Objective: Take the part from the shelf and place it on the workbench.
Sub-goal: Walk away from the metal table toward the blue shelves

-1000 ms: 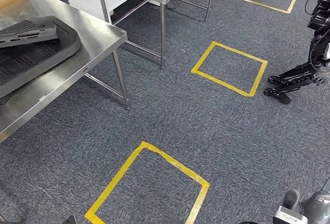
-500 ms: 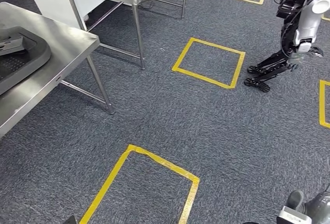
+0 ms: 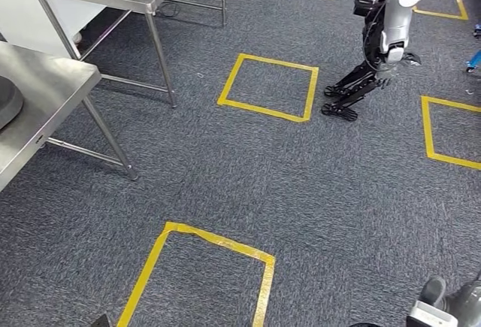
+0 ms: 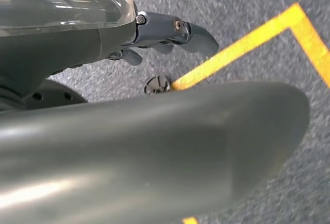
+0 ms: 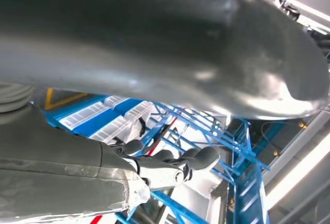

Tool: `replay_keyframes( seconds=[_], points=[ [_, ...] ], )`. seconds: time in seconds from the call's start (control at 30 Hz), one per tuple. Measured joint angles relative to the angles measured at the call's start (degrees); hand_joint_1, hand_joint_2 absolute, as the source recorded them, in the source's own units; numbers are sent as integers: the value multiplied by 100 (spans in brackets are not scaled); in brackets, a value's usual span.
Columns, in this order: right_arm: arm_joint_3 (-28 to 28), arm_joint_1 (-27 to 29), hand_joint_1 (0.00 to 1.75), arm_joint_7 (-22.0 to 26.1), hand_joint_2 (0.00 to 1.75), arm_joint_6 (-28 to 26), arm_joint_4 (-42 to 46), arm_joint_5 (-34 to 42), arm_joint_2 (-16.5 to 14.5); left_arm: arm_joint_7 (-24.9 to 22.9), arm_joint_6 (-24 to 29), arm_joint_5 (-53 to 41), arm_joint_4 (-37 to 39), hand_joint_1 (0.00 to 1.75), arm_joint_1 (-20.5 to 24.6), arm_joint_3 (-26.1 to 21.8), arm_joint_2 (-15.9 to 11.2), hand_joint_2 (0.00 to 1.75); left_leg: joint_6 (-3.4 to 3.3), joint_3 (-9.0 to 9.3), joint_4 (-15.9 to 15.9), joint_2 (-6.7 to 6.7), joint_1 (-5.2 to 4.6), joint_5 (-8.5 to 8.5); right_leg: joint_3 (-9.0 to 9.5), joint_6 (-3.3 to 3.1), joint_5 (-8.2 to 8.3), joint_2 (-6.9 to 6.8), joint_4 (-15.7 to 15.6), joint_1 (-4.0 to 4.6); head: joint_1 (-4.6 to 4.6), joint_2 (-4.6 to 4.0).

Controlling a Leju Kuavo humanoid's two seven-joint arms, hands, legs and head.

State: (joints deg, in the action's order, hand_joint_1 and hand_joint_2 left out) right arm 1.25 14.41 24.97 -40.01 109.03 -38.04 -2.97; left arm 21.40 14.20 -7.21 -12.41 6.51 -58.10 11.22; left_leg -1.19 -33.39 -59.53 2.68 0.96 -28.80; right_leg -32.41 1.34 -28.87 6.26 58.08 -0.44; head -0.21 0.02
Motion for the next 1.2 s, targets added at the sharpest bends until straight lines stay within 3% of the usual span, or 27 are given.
replay_keyframes(
  seconds=[0.07,0.13,0.17,0.2,0.23,0.27,0.33,0.4,0.5,0.57,0.63,0.7,0.73,0.77,0.87,0.93,1.0,1.03,1.1,1.13,1.2],
  points=[
    [27,-4,0,6,0,-2,7,5,-4,8,-3,0,0,0,6,0,5,0,-56,39,52,-109,21,9,-111,61,-177,-213,262,6,14,0],
    [43,-11,0,11,0,-3,13,8,-9,11,-5,0,0,0,-2,-1,10,0,-93,68,67,-233,23,-8,-445,119,-513,-475,944,-1,24,0],
    [46,-5,0,14,0,-3,13,10,-11,11,-4,0,0,0,-7,-1,10,0,-98,75,67,-297,21,-21,-635,144,-641,-526,1307,-14,23,0],
    [52,6,0,17,0,-3,13,11,-13,11,-3,0,0,0,-11,-2,9,0,-99,85,66,-359,21,-36,-765,165,-681,-552,1536,-29,22,0],
    [60,16,0,21,0,-3,13,13,-14,10,-2,0,1,0,-12,-2,9,0,-93,102,66,-415,23,-53,-784,182,-603,-572,1542,-42,22,0],
    [67,22,0,23,0,-3,13,15,-15,10,-2,0,1,0,-10,-2,10,0,-82,130,66,-465,26,-73,-685,191,-423,-603,1317,-51,21,0],
    [77,24,0,28,0,-3,13,18,-16,10,-2,0,1,0,-5,-3,13,0,-42,199,67,-548,24,-122,-300,183,-16,-771,519,-39,21,0],
    [82,24,0,35,0,-3,15,26,-25,9,-2,0,0,0,-4,-5,13,0,18,239,65,-609,3,-164,-86,114,129,-901,51,5,15,0],
    [100,52,0,40,0,-3,27,32,-39,-1,-1,1,0,0,5,-7,16,0,118,292,84,-699,13,-212,-72,-15,110,-812,-16,40,11,0],
    [115,55,0,43,0,-3,47,29,-51,-6,-2,0,0,0,13,-8,18,0,158,245,-101,-583,26,-362,-36,-101,124,-724,-57,19,8,0],
    [123,50,0,44,0,-2,57,28,-68,-10,-3,0,1,0,7,-12,18,0,159,-52,-733,-400,22,-682,-10,-163,119,-633,-69,12,1,0],
    [127,58,0,43,0,-1,56,29,-81,-13,-1,0,1,0,-10,-16,15,0,151,-433,-1420,-338,10,-897,8,-191,103,-513,-64,26,-3,0],
    [128,62,0,43,0,-1,55,29,-85,-13,0,0,1,0,-15,-18,14,0,140,-526,-1526,-329,5,-852,23,-196,94,-445,-61,33,-3,0],
    [128,65,0,43,0,-1,54,29,-88,-13,0,0,0,0,-17,-19,12,0,125,-518,-1411,-317,4,-695,43,-195,81,-374,-57,36,-3,0],
    [133,65,0,43,0,-1,53,30,-93,-13,-1,-1,1,0,-8,-20,9,0,65,-142,-384,-121,18,-74,93,-153,20,-187,-24,40,-2,0],
    [138,70,0,43,0,1,51,29,-96,-13,-2,-2,1,0,-4,-20,8,0,39,-19,-66,-2,10,15,73,-92,-1,-91,-3,31,1,0],
    [144,85,0,44,0,1,51,29,-96,-8,-6,-1,0,0,4,-21,11,0,8,-11,-33,-49,-4,13,50,-20,-7,-14,-7,5,-1,0],
    [151,93,0,44,0,0,52,29,-97,-3,-10,0,0,0,12,-21,13,0,-17,1,-14,-88,1,17,41,12,-37,-55,17,3,2,0],
    [168,83,0,44,0,-2,59,30,-99,3,-25,-2,0,0,18,-21,19,0,-67,30,24,-187,27,22,-106,74,-250,-281,350,5,15,0],
    [174,78,0,44,0,-3,61,31,-101,5,-30,-3,0,0,14,-21,19,0,-85,41,29,-241,25,14,-272,104,-422,-424,692,3,24,0],
    [179,82,0,45,0,-3,61,32,-102,10,-32,-3,0,0,-3,-22,18,0,-99,50,28,-355,23,-6,-656,155,-697,-543,1425,-21,27,0]
  ],
)
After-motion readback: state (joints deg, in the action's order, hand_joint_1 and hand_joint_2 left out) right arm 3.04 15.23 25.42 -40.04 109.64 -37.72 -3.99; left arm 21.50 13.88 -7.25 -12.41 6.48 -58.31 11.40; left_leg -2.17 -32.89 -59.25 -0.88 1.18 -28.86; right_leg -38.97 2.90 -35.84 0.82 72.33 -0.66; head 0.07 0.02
